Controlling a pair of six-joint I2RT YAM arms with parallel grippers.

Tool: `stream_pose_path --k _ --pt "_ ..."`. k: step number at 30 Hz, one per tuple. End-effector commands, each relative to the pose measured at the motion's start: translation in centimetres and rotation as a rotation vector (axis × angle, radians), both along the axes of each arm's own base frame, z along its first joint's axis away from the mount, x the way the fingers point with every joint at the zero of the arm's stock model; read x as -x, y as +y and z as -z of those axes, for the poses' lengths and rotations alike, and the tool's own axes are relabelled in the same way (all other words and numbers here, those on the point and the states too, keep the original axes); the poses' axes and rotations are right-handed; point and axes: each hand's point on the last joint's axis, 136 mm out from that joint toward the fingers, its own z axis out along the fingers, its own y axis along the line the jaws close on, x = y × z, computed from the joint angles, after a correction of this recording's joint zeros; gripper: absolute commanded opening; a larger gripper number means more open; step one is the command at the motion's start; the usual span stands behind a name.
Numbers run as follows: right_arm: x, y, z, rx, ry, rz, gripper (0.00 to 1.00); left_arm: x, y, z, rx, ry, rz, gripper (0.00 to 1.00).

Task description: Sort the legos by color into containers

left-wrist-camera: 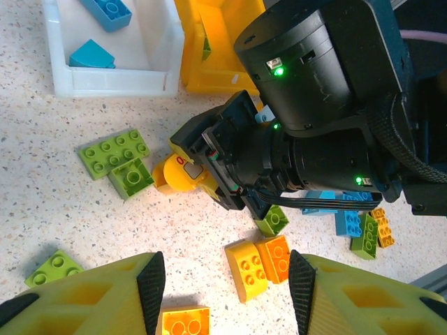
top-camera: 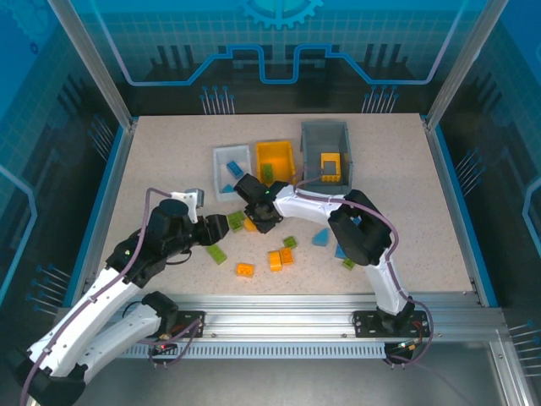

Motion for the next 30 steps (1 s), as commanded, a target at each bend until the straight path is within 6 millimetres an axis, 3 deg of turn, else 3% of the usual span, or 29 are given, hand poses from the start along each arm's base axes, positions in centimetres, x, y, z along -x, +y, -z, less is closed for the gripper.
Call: stream_pose_path --k 1,6,10,12,18,22,30 --pt "0.0 -2.6 -2.9 0.107 -0.099 -0.048 0.26 0.2 -1.3 -0.2 0.052 0.016 0.042 0.54" --pt "-0.5 -9.2 -8.7 0.295 -0.282 -0.152 0.24 0.0 -3.8 -1.1 0.102 0.024 0.119 0.54" --pt "-2.4 -14.7 -11.7 0.451 -0.363 -0.228 0.23 -0.2 -6.8 -1.8 0.121 0.011 0.183 0.54" --pt "-4.1 -16.4 -12.5 0.487 -0.404 -0.278 0.23 -0.4 -8.3 -2.2 0.128 -0.006 0.205 0.54" --pt "-9.8 -20.0 -13.0 0.589 -0.406 -0.381 0.23 -0.7 -12.1 -2.0 0.109 -0.032 0.258 0.53" --pt "-13.0 -21.8 -12.1 0.633 -0.34 -0.404 0.24 -0.9 -13.4 -1.7 0.099 -0.033 0.273 0.53" --pt "-16.1 -24.6 -9.7 0.724 -0.2 -0.4 0.28 -0.9 -14.4 -1.7 0.078 -0.045 0.285 0.53"
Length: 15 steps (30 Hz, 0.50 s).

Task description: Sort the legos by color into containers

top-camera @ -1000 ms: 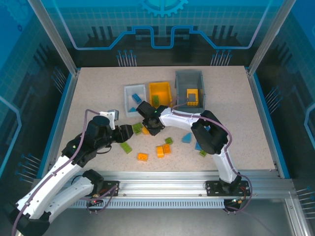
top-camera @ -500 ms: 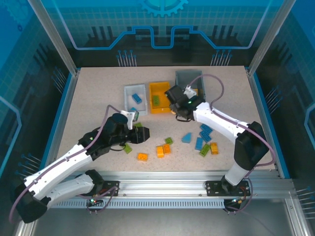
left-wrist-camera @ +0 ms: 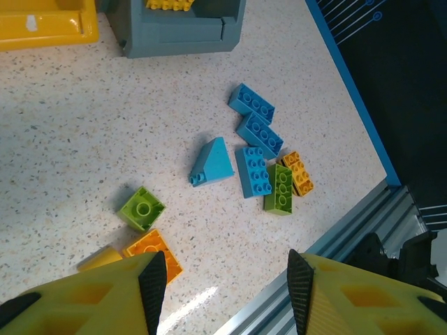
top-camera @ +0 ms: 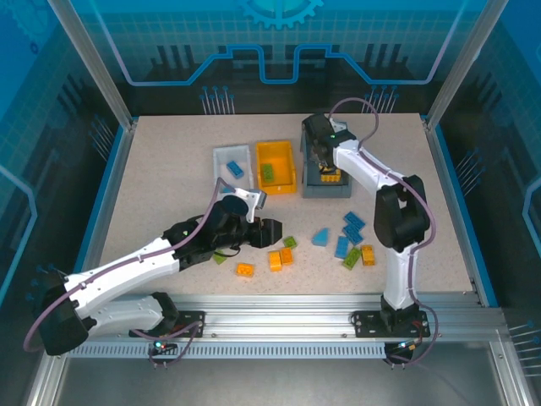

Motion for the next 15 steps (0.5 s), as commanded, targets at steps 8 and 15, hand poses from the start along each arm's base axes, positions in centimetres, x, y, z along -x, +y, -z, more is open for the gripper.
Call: stream_pose_path --k 8,15 --pt "-0.3 -1.0 -0.5 0.083 0.052 -0.025 0.55 -0.7 0.7 -0.8 -0.031 -0.032 -0.052 0.53" --pt "0.2 0.2 -5.8 0.058 -0.054 -0.068 0.68 -0.3 4.2 2.1 -0.16 0.066 -0.189 0.54"
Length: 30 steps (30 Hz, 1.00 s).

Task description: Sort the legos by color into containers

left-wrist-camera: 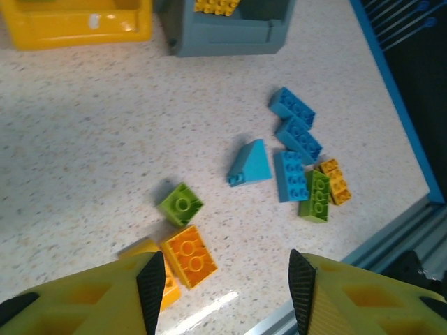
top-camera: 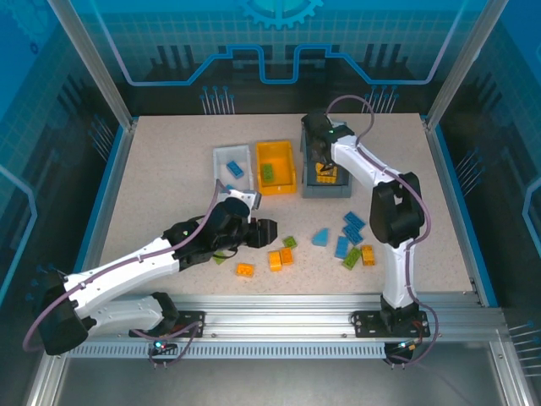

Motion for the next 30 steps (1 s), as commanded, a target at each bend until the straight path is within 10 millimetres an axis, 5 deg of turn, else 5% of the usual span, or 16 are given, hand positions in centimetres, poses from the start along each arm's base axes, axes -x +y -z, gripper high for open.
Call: stream_pose_path --k 1,7,11,15,19,24,30 --pt "0.4 0.6 -6.3 -0.02 -0.116 -0.021 0.68 0.3 2.6 0.9 -0.083 0.05 -0.105 0.54" --pt "3.1 2.3 -11.2 -0.022 -0.226 -0.099 0.67 2.0 9.3 4.3 -0.242 0.187 -0.366 0.58" --pt "7.3 7.0 -12.3 -0.087 -0.295 -0.308 0.67 3.9 13.5 8.2 -0.268 0.354 -0.526 0.63" --pt "14.3 13.7 -10.2 -0.189 -0.297 -0.635 0.73 5.1 15.5 11.3 -0.23 0.489 -0.624 0.68" --pt "20.9 17.8 -7.1 -0.305 -0.238 -0.861 0.76 4.8 15.3 12.7 -0.197 0.525 -0.648 0.71" --pt "26.6 19.1 -3.5 -0.357 -0.147 -0.957 0.77 3.7 14.5 14.3 -0.207 0.556 -0.658 0.75" --pt "29.1 18.2 -1.8 -0.368 -0.105 -0.93 0.77 3.3 15.0 16.9 -0.266 0.592 -0.677 0.68"
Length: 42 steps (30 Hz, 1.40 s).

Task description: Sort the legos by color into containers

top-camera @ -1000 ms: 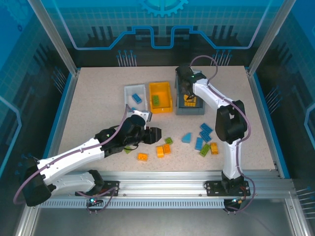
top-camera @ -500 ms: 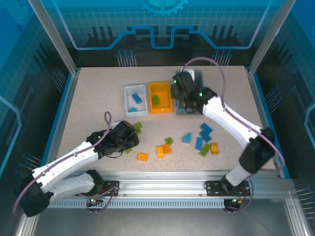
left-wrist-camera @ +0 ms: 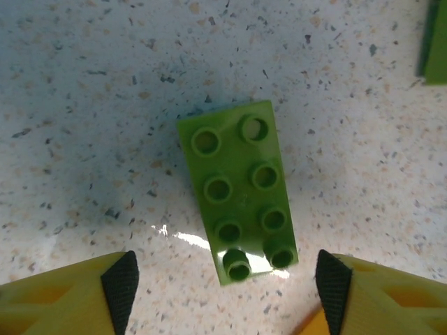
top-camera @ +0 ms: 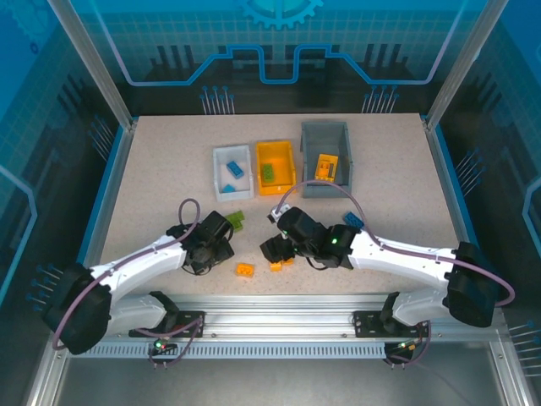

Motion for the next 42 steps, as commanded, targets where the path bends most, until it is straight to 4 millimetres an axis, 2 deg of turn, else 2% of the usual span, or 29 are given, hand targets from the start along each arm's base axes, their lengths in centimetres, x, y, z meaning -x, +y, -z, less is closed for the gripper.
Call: stream_pose_path --k 1,8,12,13,16,18,21,24,28,32,35,39,42 --pt "0.7 0.0 -1.0 -0.076 0.002 0.023 0.77 -0.1 0.1 1.4 0.01 0.017 -0.025 0.65" --pt "0.9 0.1 -1.4 -0.095 0.002 0.029 0.76 -1.2 -0.1 1.6 0.016 -0.036 0.002 0.42" --pt "0.7 0.2 -1.6 -0.106 0.007 0.046 0.74 -1.5 -0.1 0.5 -0.002 -0.058 0.042 0.3" --pt "0.6 0.0 -1.9 -0.116 0.002 0.06 0.74 -1.7 -0.1 -0.2 -0.012 -0.069 0.058 0.28" --pt "-0.1 -1.7 -3.2 -0.152 -0.048 0.152 0.72 -3.5 -1.4 -4.3 -0.01 -0.161 0.152 0.26" --pt "-0.9 -3.4 -4.2 -0.193 -0.091 0.233 0.72 -5.2 -3.4 -7.6 0.016 -0.226 0.241 0.25" --pt "-2.0 -5.0 -5.0 -0.268 -0.1 0.301 0.72 -7.9 -6.1 -11.4 0.036 -0.285 0.347 0.24" --pt "-3.3 -6.1 -5.3 -0.318 -0.061 0.347 0.72 -11.0 -8.8 -13.5 0.044 -0.314 0.419 0.24" --pt "-4.6 -7.0 -6.5 -0.345 -0.053 0.382 0.72 -15.4 -12.0 -15.3 0.041 -0.329 0.475 0.26" --pt "-5.6 -7.8 -7.7 -0.346 -0.068 0.411 0.72 -20.4 -14.2 -14.6 0.062 -0.292 0.487 0.26" --pt "-5.9 -8.3 -8.0 -0.348 -0.067 0.424 0.72 -23.3 -15.3 -13.4 0.062 -0.281 0.504 0.26" --pt "-6.1 -8.8 -7.6 -0.345 -0.056 0.441 0.72 -26.0 -16.2 -11.3 0.059 -0.238 0.519 0.28" --pt "-6.1 -9.0 -7.2 -0.344 -0.045 0.448 0.72 -27.1 -17.0 -9.7 0.075 -0.222 0.533 0.3"
